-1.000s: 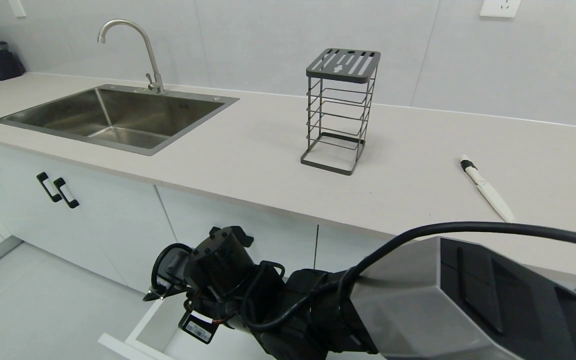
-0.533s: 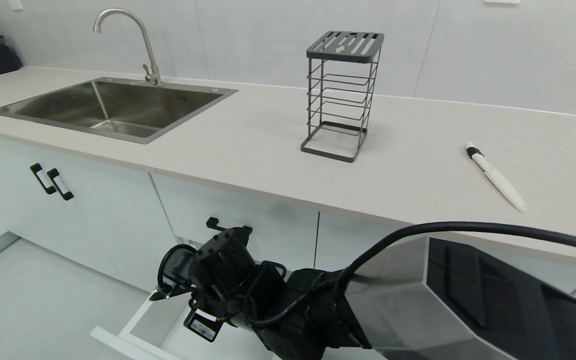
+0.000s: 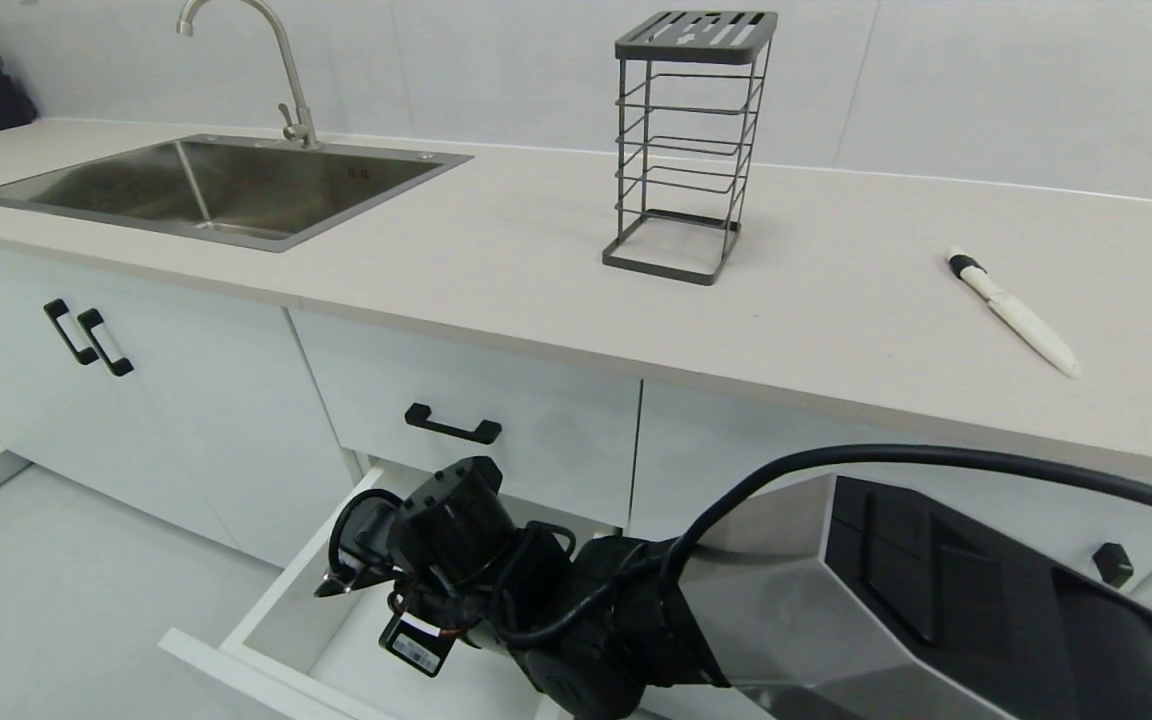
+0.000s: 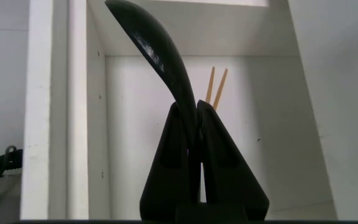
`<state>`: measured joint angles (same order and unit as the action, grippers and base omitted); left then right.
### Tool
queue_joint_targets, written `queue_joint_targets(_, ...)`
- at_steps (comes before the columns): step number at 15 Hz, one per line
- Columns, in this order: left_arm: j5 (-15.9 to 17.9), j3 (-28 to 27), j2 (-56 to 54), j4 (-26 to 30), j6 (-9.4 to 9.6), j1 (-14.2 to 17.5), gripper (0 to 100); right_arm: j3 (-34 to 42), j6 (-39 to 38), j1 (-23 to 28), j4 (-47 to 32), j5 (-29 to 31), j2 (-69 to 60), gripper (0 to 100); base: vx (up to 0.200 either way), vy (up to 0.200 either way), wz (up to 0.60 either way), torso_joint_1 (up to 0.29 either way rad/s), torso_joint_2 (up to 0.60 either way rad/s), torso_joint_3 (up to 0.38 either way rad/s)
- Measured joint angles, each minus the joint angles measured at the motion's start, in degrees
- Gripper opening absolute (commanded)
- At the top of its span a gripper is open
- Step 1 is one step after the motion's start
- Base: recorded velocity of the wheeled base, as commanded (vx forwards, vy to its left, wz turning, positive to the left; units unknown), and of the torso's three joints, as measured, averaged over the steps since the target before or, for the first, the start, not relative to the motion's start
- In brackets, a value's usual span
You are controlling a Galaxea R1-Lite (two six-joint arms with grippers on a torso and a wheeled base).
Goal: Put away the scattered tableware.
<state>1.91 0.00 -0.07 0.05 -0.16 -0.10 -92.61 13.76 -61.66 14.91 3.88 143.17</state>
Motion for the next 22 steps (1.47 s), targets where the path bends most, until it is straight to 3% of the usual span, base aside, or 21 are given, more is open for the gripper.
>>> queue_joint_targets(5, -0.02, 0.00, 0.00, -0.05, 0.02, 0.00, 100, -0.57, 0.11, 0.44, -0.09, 0.04, 0.88, 0, 0.000, 0.000, 0.00, -0.218, 0.31, 0.122)
queue_joint_targets(16, -0.04, 0.00, 0.00, -0.05, 0.00, 0.00, 100, -8.02, 1.61, 0.94, -0.40, 0.17, 3.83, 0, 0.000, 0.000, 0.00, -0.011, 0.08, 0.029)
queue_joint_targets(19, -0.02, 0.00, 0.00, -0.05, 0.00, 0.00, 100, -11.39, 1.10, 1.05, -4.07, 2.93, 5.18, 0, 0.000, 0.000, 0.00, 0.000, 0.00, 0.000)
queue_joint_targets(22, -0.02, 0.00, 0.00, -0.05, 0.00, 0.00, 100, -19.52, 0.13, 1.19, -13.60, 6.28, 8.02, 0, 0.000, 0.000, 0.00, 0.000, 0.00, 0.000)
